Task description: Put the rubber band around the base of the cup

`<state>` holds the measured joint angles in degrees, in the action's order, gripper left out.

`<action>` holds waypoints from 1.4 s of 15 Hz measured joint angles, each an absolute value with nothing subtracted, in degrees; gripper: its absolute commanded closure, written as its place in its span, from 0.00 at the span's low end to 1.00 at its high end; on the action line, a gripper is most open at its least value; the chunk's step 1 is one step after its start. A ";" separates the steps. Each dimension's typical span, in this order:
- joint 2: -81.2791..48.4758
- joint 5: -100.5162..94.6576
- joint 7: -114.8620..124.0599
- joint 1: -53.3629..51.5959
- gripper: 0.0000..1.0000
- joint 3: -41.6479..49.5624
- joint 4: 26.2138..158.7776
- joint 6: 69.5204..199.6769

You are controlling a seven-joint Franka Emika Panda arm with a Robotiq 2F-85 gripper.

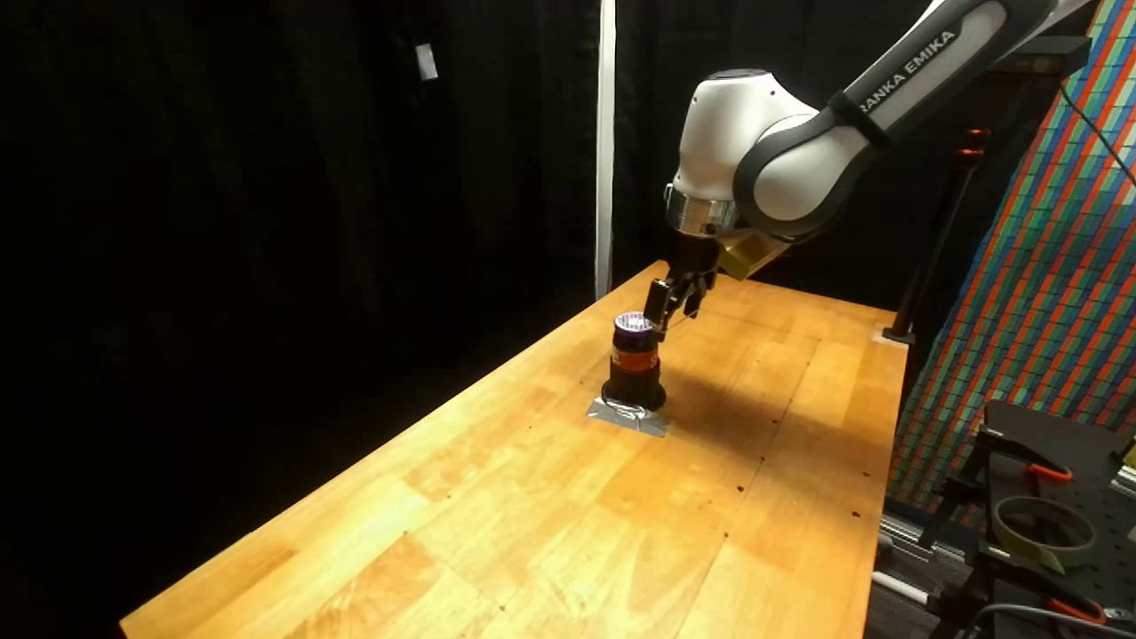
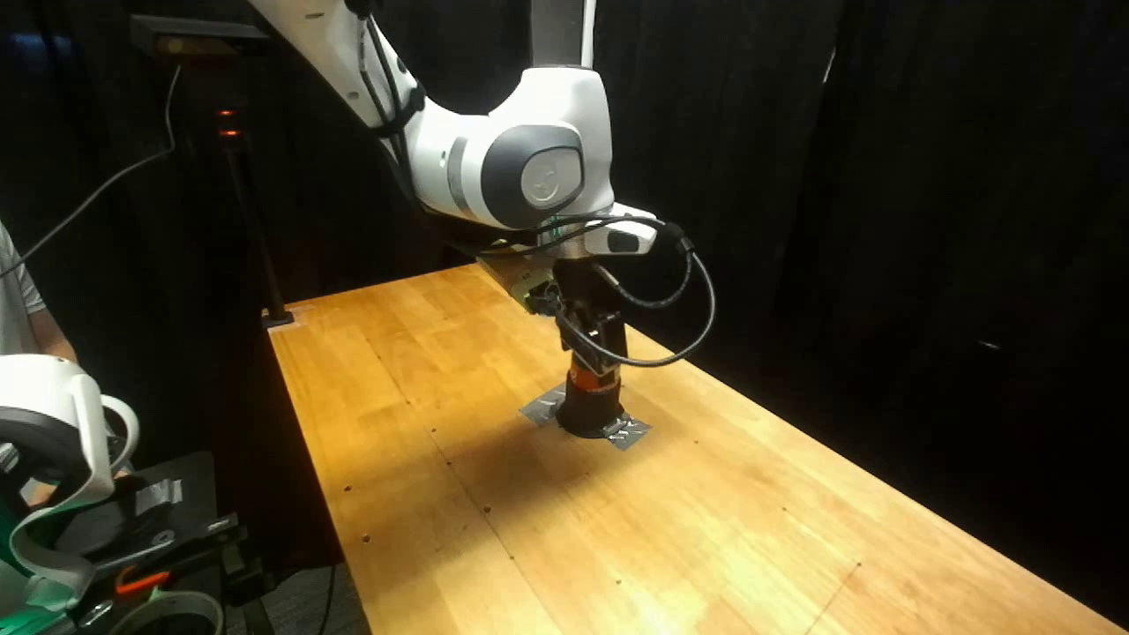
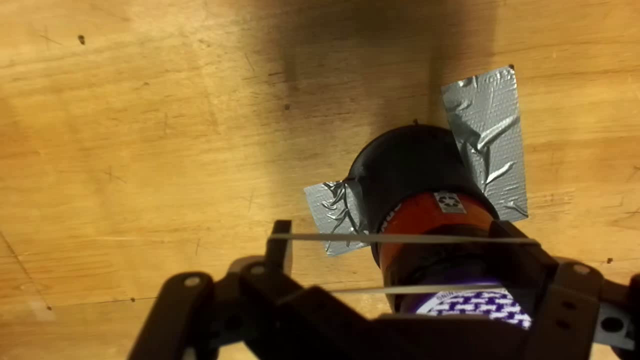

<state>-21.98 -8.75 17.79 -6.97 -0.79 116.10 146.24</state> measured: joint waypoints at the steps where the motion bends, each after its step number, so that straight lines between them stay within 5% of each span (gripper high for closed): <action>1: -23.03 -8.75 17.79 -7.49 0.00 -0.61 115.15 146.11; 21: -30.36 -8.79 17.78 -10.17 0.00 1.04 102.79 144.17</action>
